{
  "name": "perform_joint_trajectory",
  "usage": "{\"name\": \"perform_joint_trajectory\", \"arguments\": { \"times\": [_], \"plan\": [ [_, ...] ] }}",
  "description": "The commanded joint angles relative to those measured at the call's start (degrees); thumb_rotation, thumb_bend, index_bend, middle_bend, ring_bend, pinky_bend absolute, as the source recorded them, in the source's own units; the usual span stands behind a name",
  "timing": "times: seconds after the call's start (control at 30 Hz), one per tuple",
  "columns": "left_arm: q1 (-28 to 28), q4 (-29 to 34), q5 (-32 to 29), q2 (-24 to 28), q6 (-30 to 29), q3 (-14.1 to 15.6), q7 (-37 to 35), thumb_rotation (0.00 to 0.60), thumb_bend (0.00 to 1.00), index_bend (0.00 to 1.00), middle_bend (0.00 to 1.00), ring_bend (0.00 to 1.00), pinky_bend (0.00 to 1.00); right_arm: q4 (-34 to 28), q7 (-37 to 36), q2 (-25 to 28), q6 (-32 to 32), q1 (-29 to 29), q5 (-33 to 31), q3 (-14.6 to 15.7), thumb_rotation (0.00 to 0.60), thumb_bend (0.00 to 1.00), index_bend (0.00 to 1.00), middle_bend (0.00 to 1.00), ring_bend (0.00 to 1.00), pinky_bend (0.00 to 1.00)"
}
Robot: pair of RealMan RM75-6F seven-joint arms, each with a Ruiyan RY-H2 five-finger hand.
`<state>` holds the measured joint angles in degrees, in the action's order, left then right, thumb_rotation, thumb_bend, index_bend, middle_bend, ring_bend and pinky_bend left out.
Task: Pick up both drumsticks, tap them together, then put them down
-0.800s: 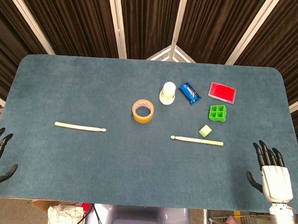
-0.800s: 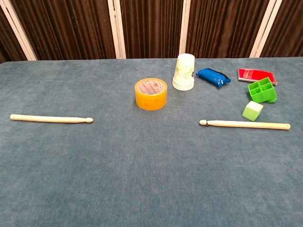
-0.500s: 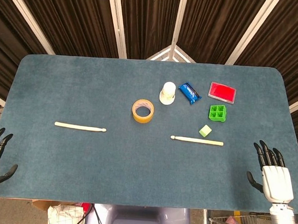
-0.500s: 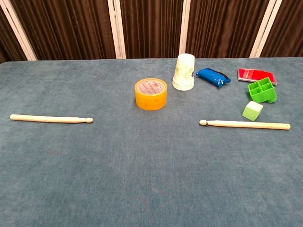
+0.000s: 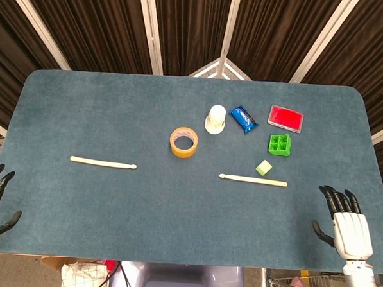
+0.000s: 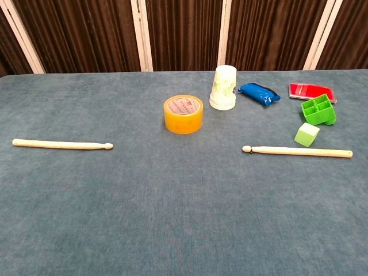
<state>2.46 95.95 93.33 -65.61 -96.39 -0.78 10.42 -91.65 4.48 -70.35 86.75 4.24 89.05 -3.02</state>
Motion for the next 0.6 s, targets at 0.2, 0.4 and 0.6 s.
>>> {"name": "perform_joint_trajectory", "arguments": {
  "times": [0.2, 0.4, 0.6],
  "plan": [
    [0.2, 0.0, -0.5, 0.4, -0.1, -0.2, -0.8, 0.6, 0.35, 0.12, 0.0, 0.0, 0.07, 0.7, -0.6, -0.9, -1.3, 0.5, 0.0, 0.5, 0.6, 0.34, 0.27, 0.26, 0.22, 0.11],
    [0.1, -0.1, -1.1, 0.6, 0.2, -0.5, -1.5, 0.6, 0.35, 0.12, 0.0, 0.0, 0.07, -0.9, -1.0, -1.0, -5.7, 3.3, -2.3, -1.3, 0.6, 0.34, 0.31, 0.27, 0.23, 0.11],
    [-0.6, -0.2, -1.5, 0.2, 1.4, -0.7, -0.8, 0.6, 0.35, 0.12, 0.0, 0.0, 0.07, -2.9, 5.9, -1.0, -14.9, 9.0, -10.1, -5.3, 0.6, 0.34, 0.31, 0.27, 0.23, 0.11]
  ]
}}
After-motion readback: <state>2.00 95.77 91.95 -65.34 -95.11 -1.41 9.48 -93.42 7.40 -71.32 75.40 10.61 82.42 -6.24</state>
